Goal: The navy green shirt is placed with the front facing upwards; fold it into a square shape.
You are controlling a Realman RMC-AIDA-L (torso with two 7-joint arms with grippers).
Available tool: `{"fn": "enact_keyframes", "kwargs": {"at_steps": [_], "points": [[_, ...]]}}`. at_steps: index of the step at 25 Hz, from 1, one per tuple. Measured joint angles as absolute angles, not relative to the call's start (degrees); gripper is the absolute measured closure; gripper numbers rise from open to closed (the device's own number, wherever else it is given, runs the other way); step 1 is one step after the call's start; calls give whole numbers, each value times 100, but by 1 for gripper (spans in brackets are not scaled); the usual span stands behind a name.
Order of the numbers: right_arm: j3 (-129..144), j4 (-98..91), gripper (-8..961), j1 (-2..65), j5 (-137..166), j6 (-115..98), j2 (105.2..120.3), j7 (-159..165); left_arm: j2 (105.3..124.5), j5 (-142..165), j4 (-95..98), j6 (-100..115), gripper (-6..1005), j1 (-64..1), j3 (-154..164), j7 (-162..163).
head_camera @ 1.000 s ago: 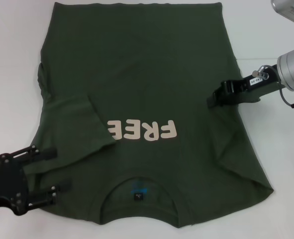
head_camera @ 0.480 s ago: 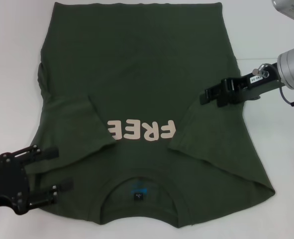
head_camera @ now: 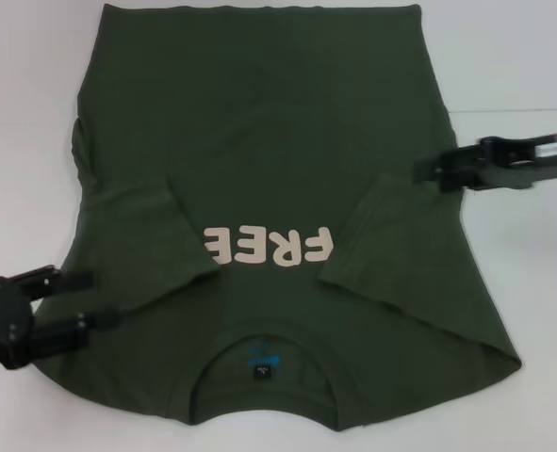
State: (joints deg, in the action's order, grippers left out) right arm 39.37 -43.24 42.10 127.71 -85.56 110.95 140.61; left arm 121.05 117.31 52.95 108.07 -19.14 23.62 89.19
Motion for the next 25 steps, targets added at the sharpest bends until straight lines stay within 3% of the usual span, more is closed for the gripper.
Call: {"fn": "enact_keyframes", "kwargs": {"at_steps": [5, 13, 25], "points": [[3548, -4523, 300, 3435, 12374, -9035, 10984, 13703, 11936, 12101, 5383, 10776, 217, -2047, 2205, 9645], [3001, -4484, 300, 2525, 12295, -9406, 10979, 13084, 11655, 13516, 5408, 10330, 218, -2610, 2033, 11273], [2775, -4469, 299, 2119, 12333, -9450, 10977, 12746, 11414, 14947, 5287, 9584, 220, -3135, 2100, 12940]]}}
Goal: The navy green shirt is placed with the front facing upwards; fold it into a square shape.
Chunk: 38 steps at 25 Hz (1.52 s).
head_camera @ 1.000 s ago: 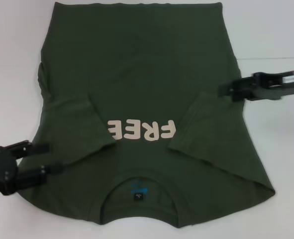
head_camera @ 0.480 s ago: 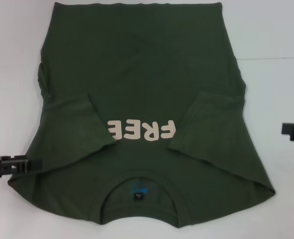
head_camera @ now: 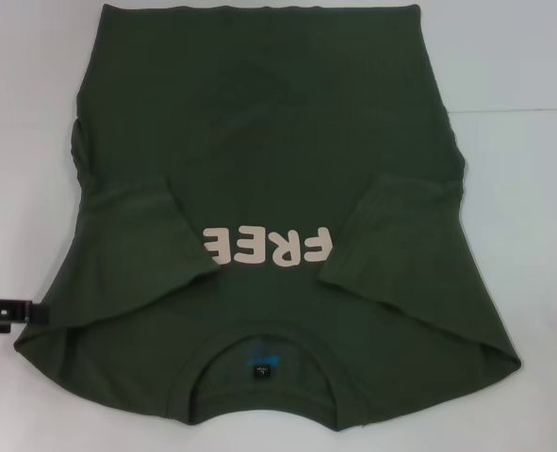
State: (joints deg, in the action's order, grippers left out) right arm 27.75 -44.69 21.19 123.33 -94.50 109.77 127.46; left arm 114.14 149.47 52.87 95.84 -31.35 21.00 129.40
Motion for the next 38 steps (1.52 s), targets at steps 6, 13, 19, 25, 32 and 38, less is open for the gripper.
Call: {"fn": "enact_keyframes", "kwargs": {"at_steps": [6, 13, 19, 25, 32, 38], "points": [[2810, -4460, 299, 2142, 12341, -9410, 10977, 12720, 11406, 15221, 5050, 9249, 221, -3194, 2205, 13028], [2816, -4400, 299, 2188, 12353, -9383, 10978, 12714, 11473, 15246, 4942, 8915, 222, -3219, 2577, 13090], [2823, -4377, 299, 2202, 12419, -9341, 10976, 12709, 11474, 15212, 4755, 8854, 222, -3278, 2626, 13097], [2830, -4377, 300, 2225, 12425, -9336, 10976, 12709, 11456, 15203, 4525, 8703, 227, -3383, 2629, 13082], [2830, -4377, 301, 2225, 12428, -9298, 10976, 12709, 11456, 15233, 4409, 8581, 241, -3447, 2669, 13116], [2830, -4377, 302, 2251, 12428, -9290, 10976, 12708, 11443, 15266, 4393, 8582, 253, -3455, 2708, 13193]]}}
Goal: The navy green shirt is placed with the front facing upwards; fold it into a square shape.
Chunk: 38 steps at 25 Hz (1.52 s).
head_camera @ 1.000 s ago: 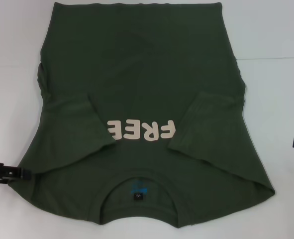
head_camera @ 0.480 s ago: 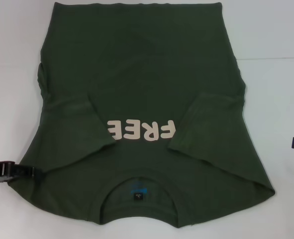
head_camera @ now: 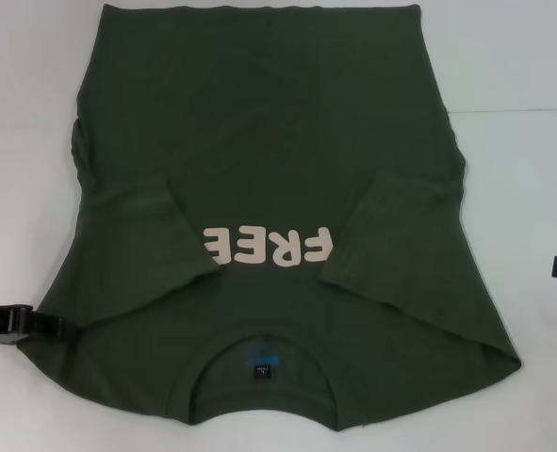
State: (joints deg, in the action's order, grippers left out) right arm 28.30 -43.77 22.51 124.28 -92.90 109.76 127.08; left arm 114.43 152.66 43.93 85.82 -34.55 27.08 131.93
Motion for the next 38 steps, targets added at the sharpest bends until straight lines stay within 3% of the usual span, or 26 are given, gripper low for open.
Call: {"fn": "enact_keyframes", "kwargs": {"at_steps": [2, 4, 15, 20, 29, 33, 38], "points": [[2830, -4377, 302, 2260, 12428, -9290, 10976, 12709, 11442, 15272, 4397, 8589, 257, -3458, 2711, 13189], [2830, -4377, 302, 2270, 12428, -9290, 10976, 12709, 11442, 15266, 4403, 8586, 464, -3460, 2713, 13178], [2841, -4377, 304, 2339, 12646, -9336, 10976, 12731, 11439, 15190, 4409, 8620, 896, -3457, 2698, 13123], [2871, -4426, 304, 2488, 13013, -9418, 10966, 12869, 11440, 15186, 4415, 8623, 962, -3454, 2692, 13122], [2883, -4458, 305, 3312, 14590, -9778, 10662, 14174, 11433, 15168, 4431, 8753, 973, -3484, 2657, 13121], [3079, -4464, 306, 3622, 15068, -9881, 10659, 14487, 11428, 15166, 4431, 8805, 972, -3497, 2654, 13128], [3360, -4442, 306, 3802, 15246, -9740, 10811, 14636, 11425, 15153, 4430, 8832, 971, -3496, 2650, 13122]]}}
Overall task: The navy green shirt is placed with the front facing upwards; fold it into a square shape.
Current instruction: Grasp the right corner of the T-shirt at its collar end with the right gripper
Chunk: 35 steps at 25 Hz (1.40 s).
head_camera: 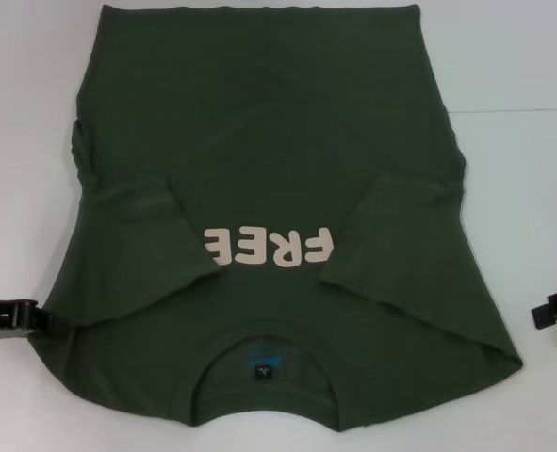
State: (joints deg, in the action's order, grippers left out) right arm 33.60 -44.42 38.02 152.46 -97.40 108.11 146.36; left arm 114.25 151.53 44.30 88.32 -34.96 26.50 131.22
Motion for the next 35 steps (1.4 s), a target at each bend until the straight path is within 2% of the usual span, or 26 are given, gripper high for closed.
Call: {"fn": "enact_keyframes", "kwargs": {"at_steps": [6, 15, 35], "points": [[3551, -4325, 306, 3844, 15256, -9460, 11015, 14649, 11425, 15089, 4430, 8857, 969, -3477, 2644, 13112], [3563, -4271, 305, 3789, 15260, -9286, 11149, 14623, 11424, 15080, 4429, 8850, 967, -3472, 2646, 13096], [3603, -4069, 311, 3779, 15253, -9165, 11211, 14456, 11425, 15082, 4424, 8854, 963, -3480, 2645, 13095]]}}
